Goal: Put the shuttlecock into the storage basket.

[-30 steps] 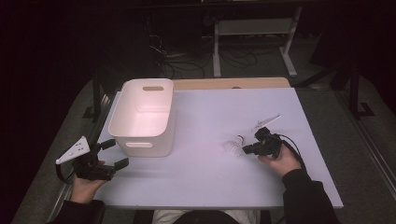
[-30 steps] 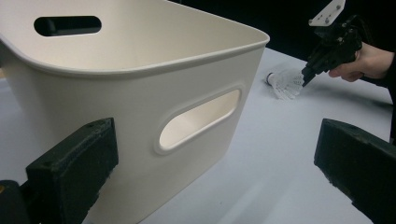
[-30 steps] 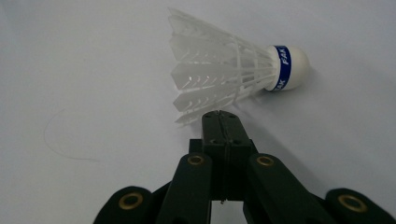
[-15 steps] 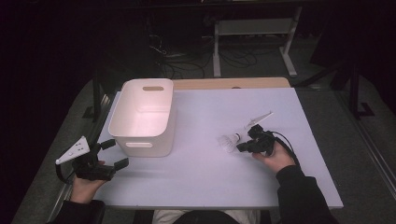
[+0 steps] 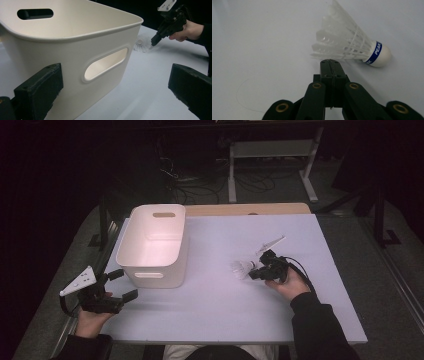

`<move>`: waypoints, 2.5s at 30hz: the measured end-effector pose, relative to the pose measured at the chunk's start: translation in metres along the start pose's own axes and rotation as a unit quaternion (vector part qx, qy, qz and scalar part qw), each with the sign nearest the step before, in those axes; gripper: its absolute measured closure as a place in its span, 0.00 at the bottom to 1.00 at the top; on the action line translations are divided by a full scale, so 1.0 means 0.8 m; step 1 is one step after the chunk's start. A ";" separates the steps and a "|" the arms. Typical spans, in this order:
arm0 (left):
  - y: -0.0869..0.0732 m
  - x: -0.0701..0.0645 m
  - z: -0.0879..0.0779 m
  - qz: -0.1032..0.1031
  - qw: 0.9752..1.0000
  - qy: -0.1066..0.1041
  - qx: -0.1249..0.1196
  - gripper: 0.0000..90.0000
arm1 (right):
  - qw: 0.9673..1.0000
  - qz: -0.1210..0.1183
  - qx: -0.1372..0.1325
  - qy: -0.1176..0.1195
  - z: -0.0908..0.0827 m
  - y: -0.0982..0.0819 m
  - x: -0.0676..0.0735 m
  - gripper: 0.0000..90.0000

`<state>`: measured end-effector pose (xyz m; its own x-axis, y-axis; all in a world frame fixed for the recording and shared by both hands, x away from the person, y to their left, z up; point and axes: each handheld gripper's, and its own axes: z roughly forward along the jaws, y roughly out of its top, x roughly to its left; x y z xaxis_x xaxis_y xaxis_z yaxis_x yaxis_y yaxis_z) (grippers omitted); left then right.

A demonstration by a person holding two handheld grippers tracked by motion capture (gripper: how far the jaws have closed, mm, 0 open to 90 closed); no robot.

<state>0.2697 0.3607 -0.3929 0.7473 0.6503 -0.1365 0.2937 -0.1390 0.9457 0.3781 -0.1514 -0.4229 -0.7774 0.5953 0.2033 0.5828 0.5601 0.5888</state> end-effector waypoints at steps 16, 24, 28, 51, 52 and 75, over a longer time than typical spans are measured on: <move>0.000 0.000 0.000 0.000 1.000 -0.002 0.000 0.00 | 1.000 -0.010 0.013 -0.001 0.019 0.025 0.002 0.99; 0.000 0.000 0.000 0.001 1.000 -0.003 0.001 0.00 | 1.000 -0.010 0.010 -0.002 0.026 0.037 0.000 0.99; 0.000 0.000 0.000 0.000 1.000 -0.003 0.000 0.00 | 1.000 -0.013 0.015 -0.005 0.031 0.040 -0.002 0.99; 0.000 0.000 0.001 0.002 1.000 -0.005 0.002 0.00 | 1.000 0.001 -0.006 -0.019 0.036 0.050 -0.021 0.99; 0.000 0.000 0.001 0.002 1.000 -0.005 0.002 0.00 | 1.000 0.000 -0.008 -0.019 0.036 0.050 -0.022 0.99; 0.000 0.000 0.001 0.003 1.000 -0.005 0.002 0.00 | 0.999 0.006 -0.009 -0.031 0.045 0.062 -0.038 0.99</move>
<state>0.2702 0.3601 -0.3929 0.7547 0.6422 -0.1343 0.2921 -0.1455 0.9453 0.4394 -0.1211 -0.4279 -0.7535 0.6371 0.1622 0.5878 0.5424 0.6002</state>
